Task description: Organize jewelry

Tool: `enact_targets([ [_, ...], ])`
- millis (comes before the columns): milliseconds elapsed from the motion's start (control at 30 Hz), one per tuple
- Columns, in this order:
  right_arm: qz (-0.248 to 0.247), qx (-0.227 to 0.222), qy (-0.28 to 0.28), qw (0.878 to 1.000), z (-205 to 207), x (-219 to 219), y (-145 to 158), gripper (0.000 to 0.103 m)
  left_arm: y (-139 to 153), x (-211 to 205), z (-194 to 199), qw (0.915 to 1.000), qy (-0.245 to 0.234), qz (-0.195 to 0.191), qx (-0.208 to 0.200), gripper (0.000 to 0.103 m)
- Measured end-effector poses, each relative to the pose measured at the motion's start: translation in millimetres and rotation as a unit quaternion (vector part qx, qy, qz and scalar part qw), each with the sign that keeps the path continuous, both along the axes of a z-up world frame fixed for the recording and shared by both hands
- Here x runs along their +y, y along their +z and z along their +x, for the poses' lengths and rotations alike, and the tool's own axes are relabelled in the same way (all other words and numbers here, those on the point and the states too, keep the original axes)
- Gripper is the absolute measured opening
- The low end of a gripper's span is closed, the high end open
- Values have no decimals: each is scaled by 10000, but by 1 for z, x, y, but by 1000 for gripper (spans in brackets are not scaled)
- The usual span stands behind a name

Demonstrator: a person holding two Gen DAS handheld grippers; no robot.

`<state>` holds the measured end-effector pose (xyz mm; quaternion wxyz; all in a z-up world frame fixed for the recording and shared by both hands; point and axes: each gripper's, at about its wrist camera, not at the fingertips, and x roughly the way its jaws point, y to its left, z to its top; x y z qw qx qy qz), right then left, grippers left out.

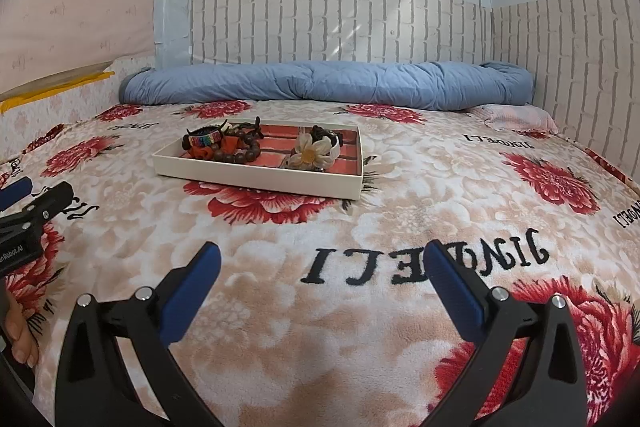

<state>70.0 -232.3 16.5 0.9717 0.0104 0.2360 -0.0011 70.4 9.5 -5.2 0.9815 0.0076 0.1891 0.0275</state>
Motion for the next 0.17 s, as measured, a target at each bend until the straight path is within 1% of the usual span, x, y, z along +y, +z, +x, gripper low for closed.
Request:
enact_targets([
  [167,3,0,-1,10000,0,1,0,99,-1,0,1,10000,-2,49,16,98],
])
